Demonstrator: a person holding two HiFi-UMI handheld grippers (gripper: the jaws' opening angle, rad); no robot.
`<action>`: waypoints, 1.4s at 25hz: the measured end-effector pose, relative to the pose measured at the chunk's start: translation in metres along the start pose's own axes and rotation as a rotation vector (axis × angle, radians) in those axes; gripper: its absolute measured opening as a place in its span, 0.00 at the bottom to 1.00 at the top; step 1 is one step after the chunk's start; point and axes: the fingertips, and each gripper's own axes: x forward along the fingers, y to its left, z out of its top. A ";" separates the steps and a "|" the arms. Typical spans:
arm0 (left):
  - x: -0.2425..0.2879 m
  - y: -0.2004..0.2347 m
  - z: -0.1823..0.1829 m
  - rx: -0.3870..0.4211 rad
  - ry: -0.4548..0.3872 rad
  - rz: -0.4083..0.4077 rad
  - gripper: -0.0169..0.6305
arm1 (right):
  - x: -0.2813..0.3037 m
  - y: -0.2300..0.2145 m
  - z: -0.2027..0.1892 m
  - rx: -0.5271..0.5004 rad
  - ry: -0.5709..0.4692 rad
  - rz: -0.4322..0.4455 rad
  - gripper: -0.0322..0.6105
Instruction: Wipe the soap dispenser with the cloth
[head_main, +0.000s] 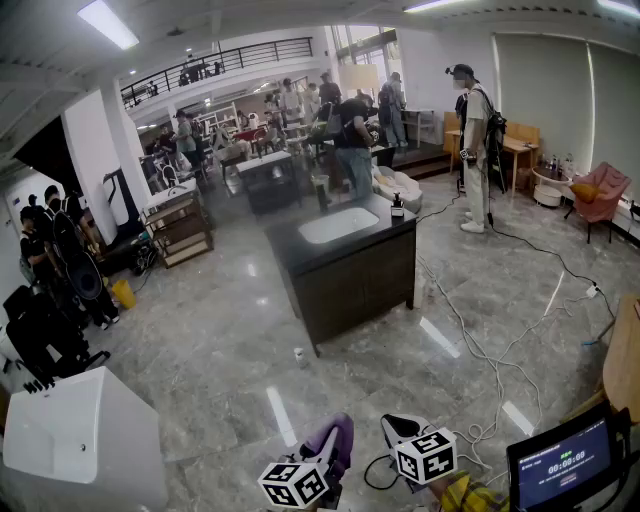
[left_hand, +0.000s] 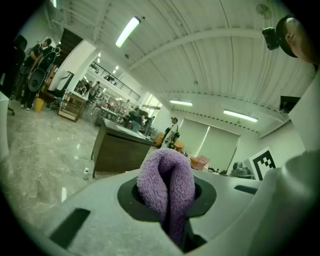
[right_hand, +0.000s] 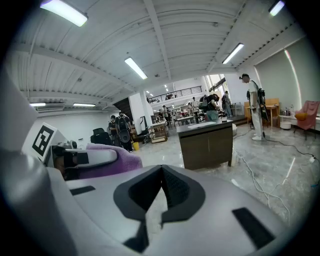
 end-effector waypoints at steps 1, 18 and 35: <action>0.001 0.003 0.001 0.002 -0.003 0.000 0.09 | 0.005 0.001 0.001 -0.002 -0.001 0.003 0.06; -0.023 0.070 0.016 0.050 0.043 -0.015 0.09 | 0.066 0.038 0.013 0.075 -0.077 -0.005 0.06; 0.053 0.171 0.081 0.018 0.017 -0.017 0.09 | 0.205 0.014 0.060 0.071 -0.035 -0.040 0.06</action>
